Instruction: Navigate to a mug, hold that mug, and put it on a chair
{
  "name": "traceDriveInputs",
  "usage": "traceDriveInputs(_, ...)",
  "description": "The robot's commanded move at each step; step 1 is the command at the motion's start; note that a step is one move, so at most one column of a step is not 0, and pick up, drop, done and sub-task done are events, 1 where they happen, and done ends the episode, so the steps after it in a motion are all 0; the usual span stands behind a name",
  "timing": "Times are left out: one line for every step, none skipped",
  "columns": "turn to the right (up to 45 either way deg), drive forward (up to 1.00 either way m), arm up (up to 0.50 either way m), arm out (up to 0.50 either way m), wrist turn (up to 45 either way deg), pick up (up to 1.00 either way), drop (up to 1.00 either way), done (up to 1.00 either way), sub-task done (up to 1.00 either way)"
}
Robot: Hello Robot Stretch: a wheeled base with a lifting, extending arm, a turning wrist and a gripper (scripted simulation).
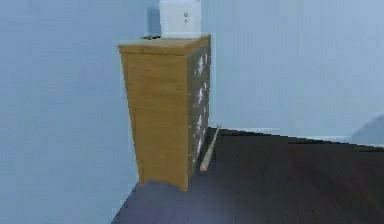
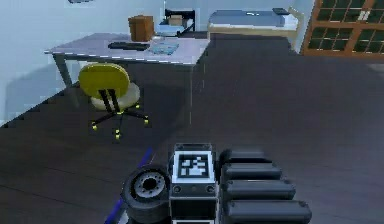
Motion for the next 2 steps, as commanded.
traceDriveInputs(0.0,0.8,0.0,0.0,0.0,0.0,0.0,0.0,0.0)
traceDriveInputs(45.0,0.0,0.0,0.0,0.0,0.0,0.0,0.0,0.0)
